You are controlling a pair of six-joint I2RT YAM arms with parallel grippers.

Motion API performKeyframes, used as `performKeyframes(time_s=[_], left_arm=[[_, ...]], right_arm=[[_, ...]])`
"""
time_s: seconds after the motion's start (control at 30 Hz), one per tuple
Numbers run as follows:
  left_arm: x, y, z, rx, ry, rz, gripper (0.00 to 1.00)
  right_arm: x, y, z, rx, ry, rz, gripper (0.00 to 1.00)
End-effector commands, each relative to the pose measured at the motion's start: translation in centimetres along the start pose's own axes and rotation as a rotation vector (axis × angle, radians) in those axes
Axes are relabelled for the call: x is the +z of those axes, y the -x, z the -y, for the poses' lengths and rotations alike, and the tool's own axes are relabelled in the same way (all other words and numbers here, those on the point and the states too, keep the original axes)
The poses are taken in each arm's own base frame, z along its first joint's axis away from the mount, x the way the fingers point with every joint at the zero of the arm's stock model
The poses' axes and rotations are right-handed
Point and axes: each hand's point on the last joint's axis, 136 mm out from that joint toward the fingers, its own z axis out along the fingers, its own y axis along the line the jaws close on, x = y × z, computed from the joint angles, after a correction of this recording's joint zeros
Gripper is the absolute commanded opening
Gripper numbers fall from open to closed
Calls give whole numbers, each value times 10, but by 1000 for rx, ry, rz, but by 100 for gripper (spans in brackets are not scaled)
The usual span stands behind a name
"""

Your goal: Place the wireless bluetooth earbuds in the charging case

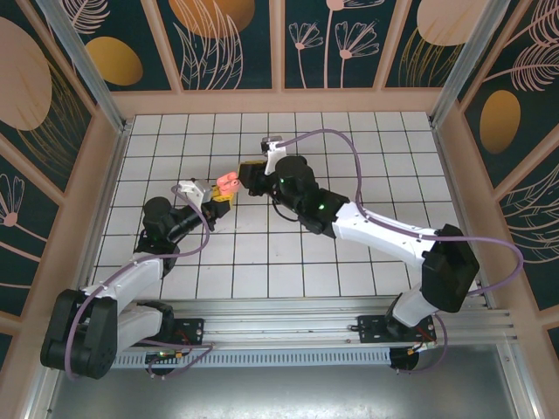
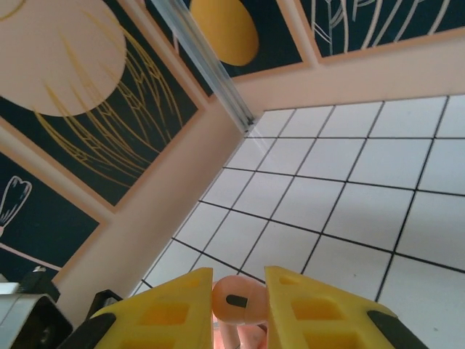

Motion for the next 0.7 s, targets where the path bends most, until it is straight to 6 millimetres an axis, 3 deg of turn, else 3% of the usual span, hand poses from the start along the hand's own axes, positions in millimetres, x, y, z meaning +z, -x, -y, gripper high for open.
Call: performKeyframes(time_s=[0.0,0.2,0.67], left_arm=[[2,19,7,105,-28,55,4],[-2,28,12,191,-21,106,4],[-4,47,11,134,-7,169,4]], right_arm=[[-11,23,-23,-49,76,120,21],[-15,22,-40,-80,124,154,21],[-8,6,-43,-75,134,141,21]])
